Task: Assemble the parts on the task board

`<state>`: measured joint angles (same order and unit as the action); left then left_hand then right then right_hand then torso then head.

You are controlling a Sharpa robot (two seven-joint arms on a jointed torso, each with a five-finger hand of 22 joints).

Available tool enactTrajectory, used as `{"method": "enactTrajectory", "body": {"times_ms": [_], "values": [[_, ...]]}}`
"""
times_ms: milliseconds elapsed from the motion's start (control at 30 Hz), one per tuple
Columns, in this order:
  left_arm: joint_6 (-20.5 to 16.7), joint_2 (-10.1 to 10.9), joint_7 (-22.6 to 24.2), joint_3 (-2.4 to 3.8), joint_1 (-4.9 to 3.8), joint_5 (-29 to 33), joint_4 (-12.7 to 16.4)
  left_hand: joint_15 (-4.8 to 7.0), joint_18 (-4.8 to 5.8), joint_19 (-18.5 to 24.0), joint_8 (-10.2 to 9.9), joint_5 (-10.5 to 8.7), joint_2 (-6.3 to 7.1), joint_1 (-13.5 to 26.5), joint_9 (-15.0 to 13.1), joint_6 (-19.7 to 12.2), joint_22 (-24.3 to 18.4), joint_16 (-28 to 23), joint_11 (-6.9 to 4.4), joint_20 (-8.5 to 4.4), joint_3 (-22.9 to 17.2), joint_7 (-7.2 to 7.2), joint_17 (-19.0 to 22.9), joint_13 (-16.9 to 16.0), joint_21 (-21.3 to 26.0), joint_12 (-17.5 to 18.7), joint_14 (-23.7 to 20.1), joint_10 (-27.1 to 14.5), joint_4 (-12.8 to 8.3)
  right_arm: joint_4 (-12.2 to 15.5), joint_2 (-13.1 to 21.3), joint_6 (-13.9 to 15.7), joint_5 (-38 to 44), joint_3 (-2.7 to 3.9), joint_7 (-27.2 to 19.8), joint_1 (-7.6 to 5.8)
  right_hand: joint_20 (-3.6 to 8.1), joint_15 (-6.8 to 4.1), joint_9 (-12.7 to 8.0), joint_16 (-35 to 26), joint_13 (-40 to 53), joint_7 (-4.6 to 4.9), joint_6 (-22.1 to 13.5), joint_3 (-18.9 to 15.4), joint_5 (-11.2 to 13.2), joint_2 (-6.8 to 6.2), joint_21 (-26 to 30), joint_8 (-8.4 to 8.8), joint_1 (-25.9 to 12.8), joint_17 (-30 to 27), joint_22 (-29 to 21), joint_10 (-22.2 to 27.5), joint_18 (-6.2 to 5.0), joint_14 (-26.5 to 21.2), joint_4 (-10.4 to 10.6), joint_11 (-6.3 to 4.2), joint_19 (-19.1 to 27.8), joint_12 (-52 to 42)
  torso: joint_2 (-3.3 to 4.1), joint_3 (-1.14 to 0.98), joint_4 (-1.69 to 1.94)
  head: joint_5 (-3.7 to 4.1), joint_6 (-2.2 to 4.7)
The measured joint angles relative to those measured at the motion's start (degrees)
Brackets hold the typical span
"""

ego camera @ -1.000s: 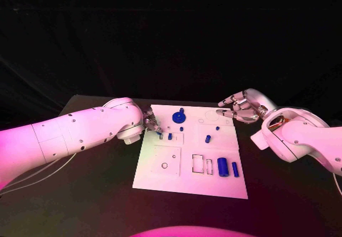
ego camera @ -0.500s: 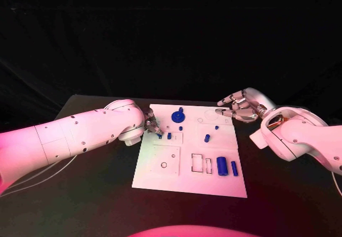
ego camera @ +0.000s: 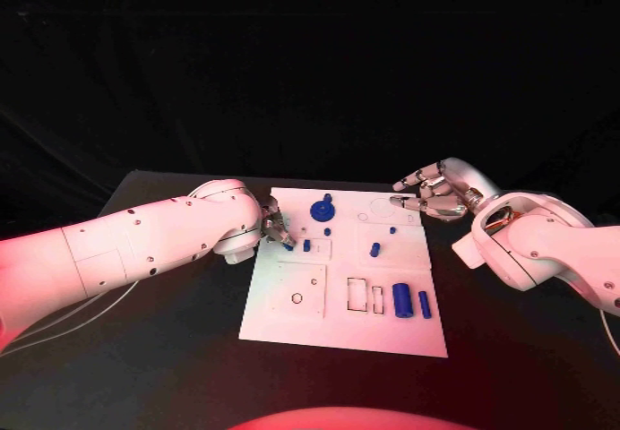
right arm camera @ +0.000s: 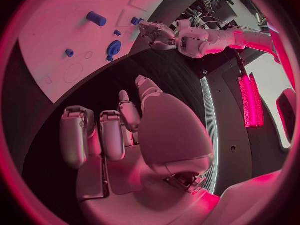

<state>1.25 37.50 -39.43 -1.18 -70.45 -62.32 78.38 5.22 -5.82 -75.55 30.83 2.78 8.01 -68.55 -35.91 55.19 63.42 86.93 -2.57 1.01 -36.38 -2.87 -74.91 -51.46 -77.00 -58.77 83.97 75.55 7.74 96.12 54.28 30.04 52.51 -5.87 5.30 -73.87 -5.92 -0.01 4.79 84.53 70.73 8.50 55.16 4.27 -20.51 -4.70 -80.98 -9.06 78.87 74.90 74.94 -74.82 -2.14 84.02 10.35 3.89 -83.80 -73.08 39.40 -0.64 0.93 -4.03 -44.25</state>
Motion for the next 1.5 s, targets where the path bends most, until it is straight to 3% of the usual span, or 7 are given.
{"method": "enactTrajectory", "body": {"times_ms": [533,667,800,1000,1500], "values": [[0.7,0.0,-0.1,0.03,-0.01,-0.7,0.1,0.0,0.0,0.0,0.9,-0.03,0.22,1.3,0.0,0.0,0.1,0.0,-0.04,0.0,-1.4,0.0,0.0,-0.1,-0.2,0.0,0.0,0.0,-0.7,-0.1,0.0,0.0,0.0,0.0,0.0,0.05,0.0,0.0,0.0,0.0,0.0,0.0,0.0,0.0,0.0,0.0,0.0,0.0,0.0,0.0,0.0,0.0,0.0,0.0,0.0,0.0,0.0,0.0,-0.01,0.01,0.02,0.08,-0.1],[1.1,-0.1,-0.1,0.03,0.0,-0.8,0.0,0.0,0.0,-0.2,1.6,-0.14,0.25,3.4,0.0,0.0,0.4,0.0,-0.23,-0.21,-2.3,0.0,0.0,-0.2,-0.2,-0.5,0.0,0.2,-1.0,-0.1,0.0,0.0,0.0,0.0,0.0,0.06,0.0,0.0,0.0,0.0,0.0,0.0,0.0,0.0,0.0,0.0,0.0,0.0,0.0,0.0,0.0,0.0,0.0,0.0,0.0,0.0,0.0,0.0,-0.01,0.0,0.02,0.1,-0.14],[1.6,-0.1,-0.2,-0.01,0.03,-0.9,-0.3,0.0,0.0,-0.2,2.2,0.0,0.82,5.7,-3.4,0.0,0.6,0.0,-0.43,-0.21,-1.0,0.02,0.0,-0.4,-0.4,-0.7,0.0,0.8,0.6,0.0,0.0,0.0,0.0,0.0,0.0,0.07,0.0,0.0,0.0,0.0,0.0,0.0,0.0,0.0,0.0,0.0,0.0,0.0,0.0,0.0,0.0,0.0,0.0,0.0,0.0,0.0,0.0,0.0,-0.01,-0.02,0.01,0.07,-0.15],[2.5,-0.3,-0.3,0.0,0.02,-0.9,-0.7,0.32,0.0,-0.4,2.6,0.01,1.65,6.9,-3.3,1.8,0.7,0.0,-0.62,-0.42,0.8,1.87,0.0,-0.7,-0.4,-1.1,0.1,1.0,1.7,0.0,0.0,0.0,0.0,0.0,0.0,0.07,0.0,0.0,0.0,0.0,0.0,0.0,0.0,0.0,0.0,0.0,0.0,0.0,0.0,0.0,0.0,0.0,0.0,0.0,0.0,0.0,0.0,0.0,-0.01,-0.02,-0.01,0.09,-0.19],[3.4,-0.7,-0.3,0.01,0.03,-1.0,-1.3,0.41,0.0,-0.4,2.9,0.01,1.66,7.4,-3.0,2.2,0.8,0.0,-0.62,-0.41,2.4,2.16,0.0,-0.7,-0.4,-1.1,0.0,1.0,2.2,-0.1,0.0,0.0,0.0,0.0,0.0,0.08,0.0,0.0,0.0,-0.3,-0.1,0.0,0.0,0.0,0.0,0.0,0.3,0.0,0.0,0.0,0.0,0.0,0.0,0.0,0.0,0.0,0.0,0.0,-0.01,-0.03,-0.01,0.21,-0.09]]}}
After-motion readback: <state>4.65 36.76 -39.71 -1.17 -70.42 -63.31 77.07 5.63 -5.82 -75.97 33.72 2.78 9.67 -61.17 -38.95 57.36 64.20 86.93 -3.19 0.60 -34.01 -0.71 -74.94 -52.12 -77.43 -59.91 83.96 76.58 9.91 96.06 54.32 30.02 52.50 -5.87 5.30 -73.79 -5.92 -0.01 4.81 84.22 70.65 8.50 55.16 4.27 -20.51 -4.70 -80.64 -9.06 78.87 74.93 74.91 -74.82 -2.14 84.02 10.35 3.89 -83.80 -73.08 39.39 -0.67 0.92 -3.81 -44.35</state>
